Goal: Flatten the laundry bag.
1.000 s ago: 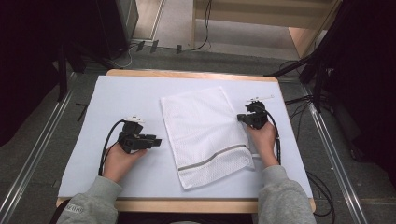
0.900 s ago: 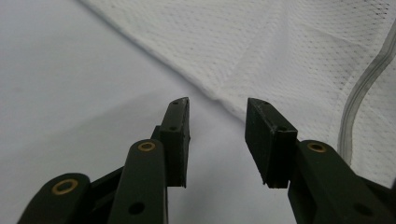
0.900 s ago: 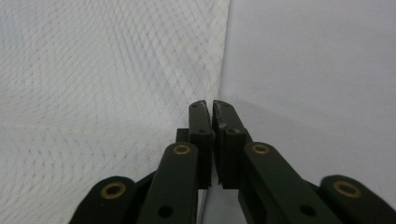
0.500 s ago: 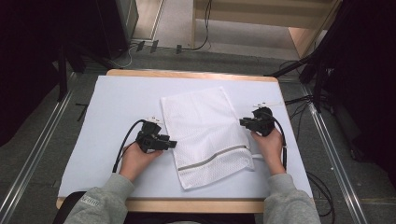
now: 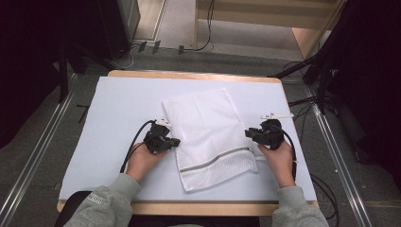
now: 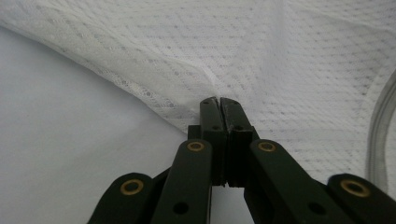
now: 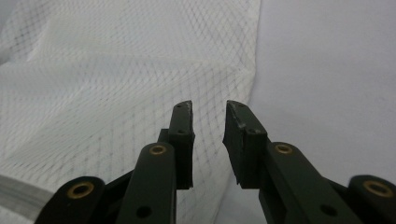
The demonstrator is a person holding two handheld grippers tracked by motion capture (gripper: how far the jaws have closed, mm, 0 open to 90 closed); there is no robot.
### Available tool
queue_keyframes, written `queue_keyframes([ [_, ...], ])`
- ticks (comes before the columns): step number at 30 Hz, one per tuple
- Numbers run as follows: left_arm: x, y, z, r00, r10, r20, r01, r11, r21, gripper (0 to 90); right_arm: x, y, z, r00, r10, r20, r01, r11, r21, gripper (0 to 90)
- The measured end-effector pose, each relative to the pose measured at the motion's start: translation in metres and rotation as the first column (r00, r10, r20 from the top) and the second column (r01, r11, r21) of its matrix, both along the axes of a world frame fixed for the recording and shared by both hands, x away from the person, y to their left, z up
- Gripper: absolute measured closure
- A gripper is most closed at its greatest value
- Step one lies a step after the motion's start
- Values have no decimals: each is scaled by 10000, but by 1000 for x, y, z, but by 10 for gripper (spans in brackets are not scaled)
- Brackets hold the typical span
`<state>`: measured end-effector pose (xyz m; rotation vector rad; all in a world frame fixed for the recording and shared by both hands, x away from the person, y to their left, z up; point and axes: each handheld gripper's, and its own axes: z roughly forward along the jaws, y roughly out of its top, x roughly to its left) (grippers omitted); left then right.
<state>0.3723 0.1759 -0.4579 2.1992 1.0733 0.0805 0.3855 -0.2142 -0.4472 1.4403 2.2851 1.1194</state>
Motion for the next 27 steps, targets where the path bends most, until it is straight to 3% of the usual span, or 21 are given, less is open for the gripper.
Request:
queue_keyframes([
  [10,23,48,18,9955,949,-52,-950,9952,-242,900,-15,3,3,9994,334,11,-334,9993,161,741],
  [19,45,88,15,9894,1390,-420,-1401,9898,-245,900,-14,25,-3,9968,780,-198,-777,9968,192,748],
  [24,53,103,11,9836,1671,-675,-1711,9835,-589,893,-13,37,-6,9935,1109,-253,-1105,9938,155,755],
  [27,52,104,11,9836,1644,-741,-1684,9844,-518,811,-13,43,-7,9910,1261,-439,-1248,9916,327,795],
])
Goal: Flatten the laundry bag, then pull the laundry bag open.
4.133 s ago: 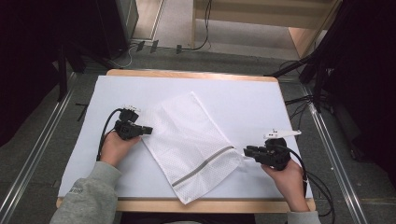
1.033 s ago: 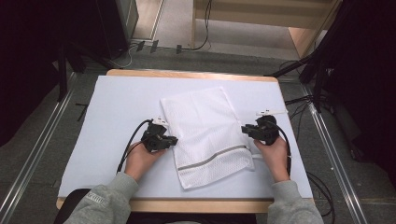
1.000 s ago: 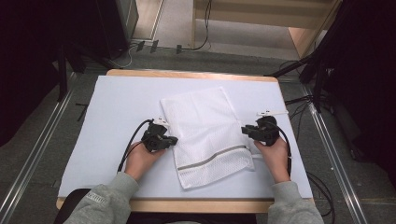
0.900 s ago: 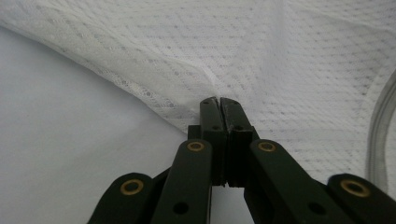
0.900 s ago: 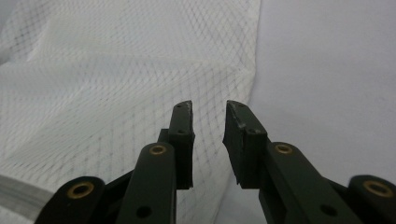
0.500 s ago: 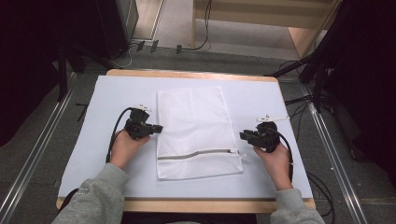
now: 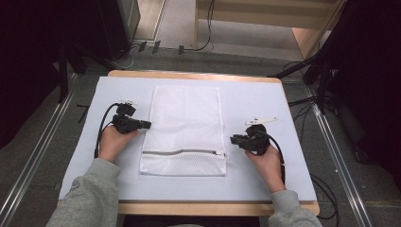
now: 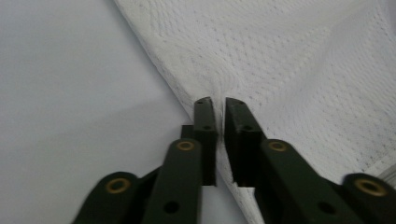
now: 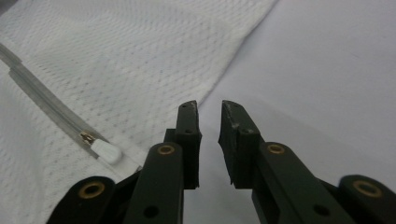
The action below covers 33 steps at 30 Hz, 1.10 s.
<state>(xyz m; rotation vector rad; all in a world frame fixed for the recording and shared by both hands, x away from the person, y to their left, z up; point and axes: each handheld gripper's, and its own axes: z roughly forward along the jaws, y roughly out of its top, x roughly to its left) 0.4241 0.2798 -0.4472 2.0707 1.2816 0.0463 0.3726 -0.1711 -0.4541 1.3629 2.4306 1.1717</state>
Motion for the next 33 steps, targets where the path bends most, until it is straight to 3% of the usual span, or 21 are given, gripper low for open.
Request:
queue_keyframes([
  [6,-8,-3,6,9998,-138,118,140,9998,-135,607,-6,12,1,9984,560,-99,-559,9983,150,880],
  [10,-14,-5,13,9993,-248,283,256,9993,-279,548,-12,20,1,9959,883,-177,-880,9960,164,891],
  [16,-21,-12,20,9975,-516,476,540,9973,-498,507,-20,24,2,9945,1028,-209,-1024,9945,208,891],
  [24,-28,-26,25,9928,-1025,615,1050,9936,-403,488,-25,28,-3,9934,1058,-440,-1051,9943,189,891],
  [33,-36,-47,29,9828,-1667,795,1702,9846,-399,474,-26,27,-3,9941,1011,-399,-1005,9948,179,892],
])
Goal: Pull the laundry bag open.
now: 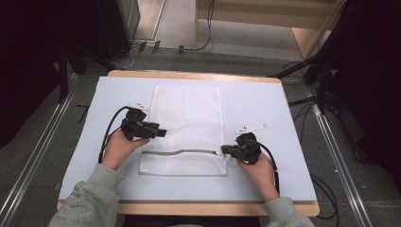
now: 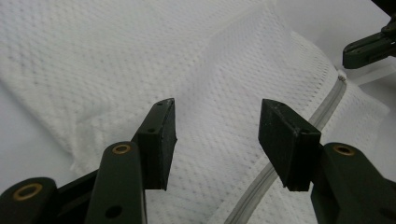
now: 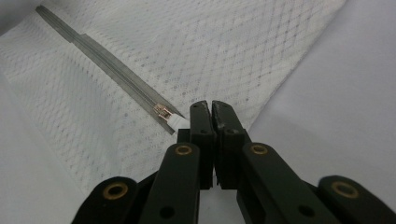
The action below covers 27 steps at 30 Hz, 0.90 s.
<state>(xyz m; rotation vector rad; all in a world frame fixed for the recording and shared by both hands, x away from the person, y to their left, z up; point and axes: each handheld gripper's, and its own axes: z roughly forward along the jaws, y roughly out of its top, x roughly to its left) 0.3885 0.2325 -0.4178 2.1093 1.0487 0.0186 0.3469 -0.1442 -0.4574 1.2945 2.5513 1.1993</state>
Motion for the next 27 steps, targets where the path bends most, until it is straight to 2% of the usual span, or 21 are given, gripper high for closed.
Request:
queue_keyframes([
  [7,-3,-17,1,9989,-468,76,468,9989,14,478,-1,-1,-1,10000,-46,9,46,10000,-50,892],
  [13,-7,-37,1,9948,-1016,75,1015,9948,45,495,-2,0,-2,9999,-104,-6,104,9999,5,892],
  [15,-8,-44,1,9939,-1104,72,1102,9936,248,498,-2,1,-2,9999,-105,4,105,9999,-40,892],
  [19,-11,-57,1,9893,-1458,96,1458,9893,12,512,-2,3,-4,9999,-141,-43,141,9999,-92,892],
  [27,-15,-76,0,9830,-1836,46,1836,9830,-48,549,-2,3,-3,9996,-258,74,258,9996,66,891],
])
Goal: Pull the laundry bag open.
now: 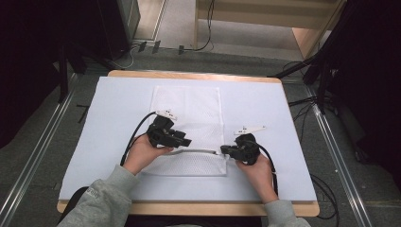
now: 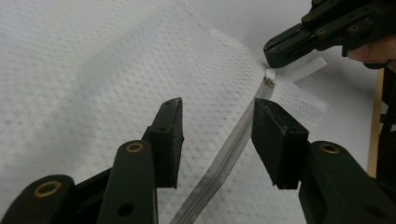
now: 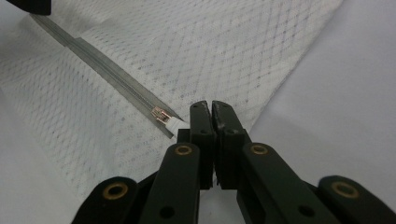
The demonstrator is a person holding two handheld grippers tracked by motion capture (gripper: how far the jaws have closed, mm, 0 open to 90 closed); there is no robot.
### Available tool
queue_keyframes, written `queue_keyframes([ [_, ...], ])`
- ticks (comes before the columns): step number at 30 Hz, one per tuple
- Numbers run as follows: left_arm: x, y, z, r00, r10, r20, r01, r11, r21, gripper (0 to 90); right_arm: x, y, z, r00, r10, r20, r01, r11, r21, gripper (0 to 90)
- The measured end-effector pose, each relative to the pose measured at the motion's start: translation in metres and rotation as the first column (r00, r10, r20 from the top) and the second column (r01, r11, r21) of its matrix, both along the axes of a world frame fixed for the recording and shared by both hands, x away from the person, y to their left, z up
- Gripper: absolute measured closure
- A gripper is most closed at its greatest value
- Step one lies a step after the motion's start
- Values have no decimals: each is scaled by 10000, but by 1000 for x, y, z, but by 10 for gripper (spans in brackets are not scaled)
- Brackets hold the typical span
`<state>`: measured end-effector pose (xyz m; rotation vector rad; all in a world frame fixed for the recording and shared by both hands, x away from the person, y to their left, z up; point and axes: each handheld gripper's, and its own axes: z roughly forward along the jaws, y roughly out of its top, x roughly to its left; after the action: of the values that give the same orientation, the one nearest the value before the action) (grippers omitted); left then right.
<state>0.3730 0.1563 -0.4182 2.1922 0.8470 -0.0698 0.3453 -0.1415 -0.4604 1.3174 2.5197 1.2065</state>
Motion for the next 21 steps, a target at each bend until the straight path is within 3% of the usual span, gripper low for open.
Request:
queue_keyframes([
  [7,-3,-15,-5,9988,-452,-188,443,9979,-465,701,0,0,1,10000,-52,4,52,10000,6,891],
  [16,-5,-32,-12,9983,-576,54,577,9975,-411,856,-1,1,1,10000,-54,14,54,10000,-19,891],
  [21,-6,-44,-22,9963,-855,-132,853,9962,-164,873,0,2,0,10000,14,-6,-14,10000,-58,891],
])
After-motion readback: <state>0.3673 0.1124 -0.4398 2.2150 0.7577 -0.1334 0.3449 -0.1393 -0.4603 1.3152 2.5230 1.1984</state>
